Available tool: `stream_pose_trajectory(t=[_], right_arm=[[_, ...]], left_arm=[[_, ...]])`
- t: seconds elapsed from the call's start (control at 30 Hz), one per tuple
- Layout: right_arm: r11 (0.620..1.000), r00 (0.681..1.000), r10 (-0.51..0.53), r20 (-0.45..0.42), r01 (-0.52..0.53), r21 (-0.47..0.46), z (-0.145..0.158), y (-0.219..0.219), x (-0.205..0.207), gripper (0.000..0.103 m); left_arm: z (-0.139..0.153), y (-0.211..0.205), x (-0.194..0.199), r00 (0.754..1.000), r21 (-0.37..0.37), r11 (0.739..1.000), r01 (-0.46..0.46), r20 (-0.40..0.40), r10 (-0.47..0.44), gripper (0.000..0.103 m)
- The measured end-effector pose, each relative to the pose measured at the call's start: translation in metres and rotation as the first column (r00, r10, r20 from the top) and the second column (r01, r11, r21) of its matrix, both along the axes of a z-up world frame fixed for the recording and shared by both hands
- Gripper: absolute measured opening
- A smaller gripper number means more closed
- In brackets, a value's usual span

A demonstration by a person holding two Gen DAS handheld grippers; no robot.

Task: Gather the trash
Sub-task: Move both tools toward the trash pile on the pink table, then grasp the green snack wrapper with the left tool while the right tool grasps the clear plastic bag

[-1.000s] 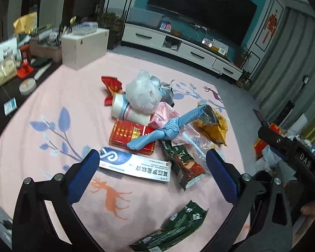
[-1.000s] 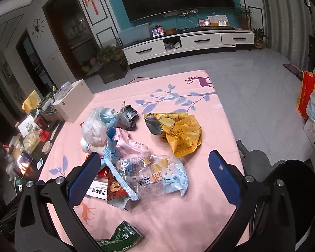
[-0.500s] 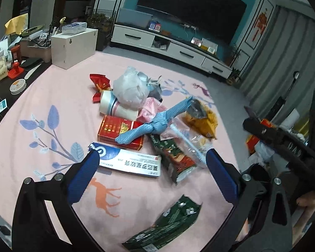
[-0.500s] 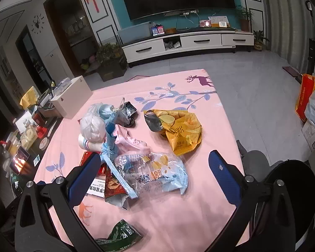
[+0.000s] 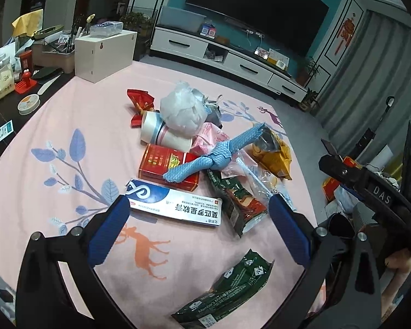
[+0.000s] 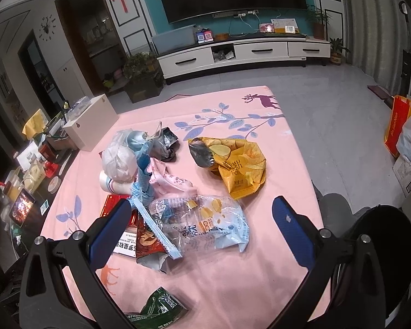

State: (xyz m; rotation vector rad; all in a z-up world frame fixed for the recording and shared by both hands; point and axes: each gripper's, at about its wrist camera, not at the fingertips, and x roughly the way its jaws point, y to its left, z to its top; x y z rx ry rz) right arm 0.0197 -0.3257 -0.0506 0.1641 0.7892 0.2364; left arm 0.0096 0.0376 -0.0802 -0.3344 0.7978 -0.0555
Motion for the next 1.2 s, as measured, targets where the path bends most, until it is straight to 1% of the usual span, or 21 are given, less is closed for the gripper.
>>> stream_pose_trajectory(t=[0.17,0.27,0.33,0.4,0.5,0.6,0.7,0.8,0.87,1.0,1.07,1.13,1.17,1.2], right_arm=[[1.000,1.000,-0.003,-0.008,0.003,-0.009,-0.001,0.000,0.000,0.100],[1.000,1.000,0.002,-0.003,-0.002,0.009,-0.004,0.000,0.001,0.100],[1.000,1.000,0.004,-0.005,-0.004,0.004,-0.005,0.000,0.001,0.100],[1.000,1.000,0.004,-0.010,-0.004,0.001,-0.006,-0.001,0.002,0.100],[1.000,1.000,0.013,-0.023,-0.013,-0.012,-0.009,-0.001,0.003,0.100],[0.999,0.999,0.025,-0.037,-0.026,-0.037,-0.013,-0.001,0.004,0.100],[0.997,0.999,0.019,-0.049,-0.022,-0.070,-0.017,-0.006,0.004,0.100],[0.997,0.998,0.007,-0.069,-0.013,-0.078,-0.020,-0.013,0.005,0.100],[0.998,0.997,0.007,-0.083,-0.012,-0.059,-0.020,-0.018,0.007,0.100],[0.999,0.996,-0.004,-0.088,0.000,-0.045,-0.019,-0.026,0.009,0.100],[0.999,0.995,-0.009,-0.097,0.005,-0.038,-0.020,-0.031,0.011,0.100],[1.000,0.994,-0.013,-0.109,0.010,-0.027,-0.022,-0.035,0.015,0.099],[1.000,0.993,-0.013,-0.118,0.011,-0.020,-0.023,-0.036,0.017,0.098],[1.000,0.992,-0.011,-0.130,0.010,-0.013,-0.024,-0.036,0.019,0.098]], left_arm=[[0.000,0.000,0.000,1.000,0.016,1.000,0.001,-0.002,-0.001,0.100],[-0.002,-0.002,-0.001,1.000,0.022,1.000,0.011,-0.013,-0.010,0.100],[-0.004,-0.004,-0.002,1.000,0.031,0.999,0.017,-0.022,-0.016,0.100],[-0.005,-0.006,-0.003,0.999,0.044,0.999,0.028,-0.029,-0.026,0.100],[-0.012,-0.012,-0.005,0.996,0.067,0.995,0.067,-0.057,-0.064,0.100],[-0.026,-0.023,-0.008,0.982,0.053,0.986,0.160,-0.105,-0.154,0.100],[-0.042,-0.040,-0.014,0.952,0.022,0.962,0.271,-0.156,-0.265,0.100],[-0.051,-0.051,-0.019,0.938,0.040,0.949,0.312,-0.175,-0.300,0.100],[-0.058,-0.059,-0.022,0.930,0.054,0.943,0.329,-0.194,-0.314,0.099],[-0.067,-0.074,-0.025,0.912,0.073,0.927,0.368,-0.219,-0.346,0.092],[-0.073,-0.076,-0.023,0.908,0.072,0.925,0.372,-0.235,-0.347,0.087],[-0.079,-0.077,-0.020,0.899,0.059,0.924,0.377,-0.264,-0.350,0.079],[-0.082,-0.078,-0.019,0.892,0.045,0.922,0.386,-0.272,-0.360,0.078],[-0.084,-0.078,-0.018,0.888,0.033,0.919,0.392,-0.275,-0.369,0.072]])
